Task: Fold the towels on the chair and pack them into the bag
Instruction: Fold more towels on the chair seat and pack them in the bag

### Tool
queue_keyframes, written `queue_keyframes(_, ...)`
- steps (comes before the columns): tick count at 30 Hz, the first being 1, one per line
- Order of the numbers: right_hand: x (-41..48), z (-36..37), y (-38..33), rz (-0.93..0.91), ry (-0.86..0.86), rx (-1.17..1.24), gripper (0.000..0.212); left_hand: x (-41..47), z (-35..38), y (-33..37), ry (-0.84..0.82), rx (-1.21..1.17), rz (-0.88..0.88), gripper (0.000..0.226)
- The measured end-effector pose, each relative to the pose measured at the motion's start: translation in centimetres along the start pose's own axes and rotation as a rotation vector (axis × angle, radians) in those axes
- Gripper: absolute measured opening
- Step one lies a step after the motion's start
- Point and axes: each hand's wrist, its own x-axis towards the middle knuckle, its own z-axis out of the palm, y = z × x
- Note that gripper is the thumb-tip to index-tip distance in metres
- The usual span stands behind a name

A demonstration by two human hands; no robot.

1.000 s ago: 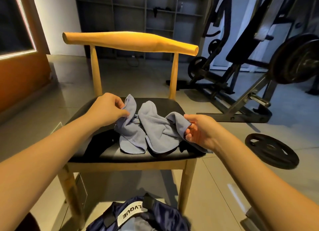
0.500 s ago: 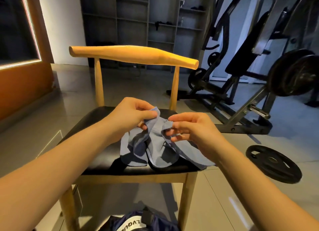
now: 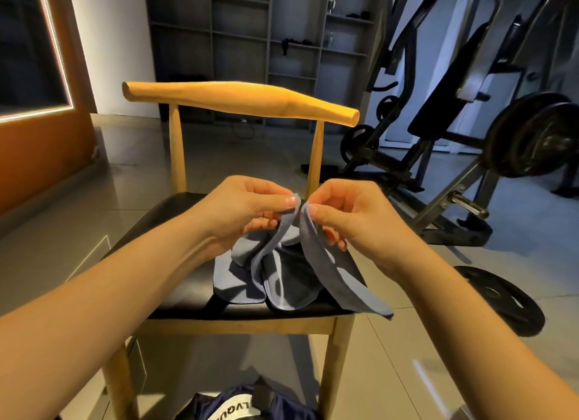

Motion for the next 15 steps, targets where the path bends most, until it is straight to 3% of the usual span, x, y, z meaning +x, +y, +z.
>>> queue_keyframes(3,0.2,0.3,0.2,-0.027,0.046,-0.090,0.010,-0.3,0.0,0.4,-0.075,-0.019,-0.021,0.015)
queue_keyframes(15,0.5,0.6,0.0,-0.199,0.169,-0.320,0.005,-1.2,0.5,1.4,-0.097,0.108,0.037,0.018)
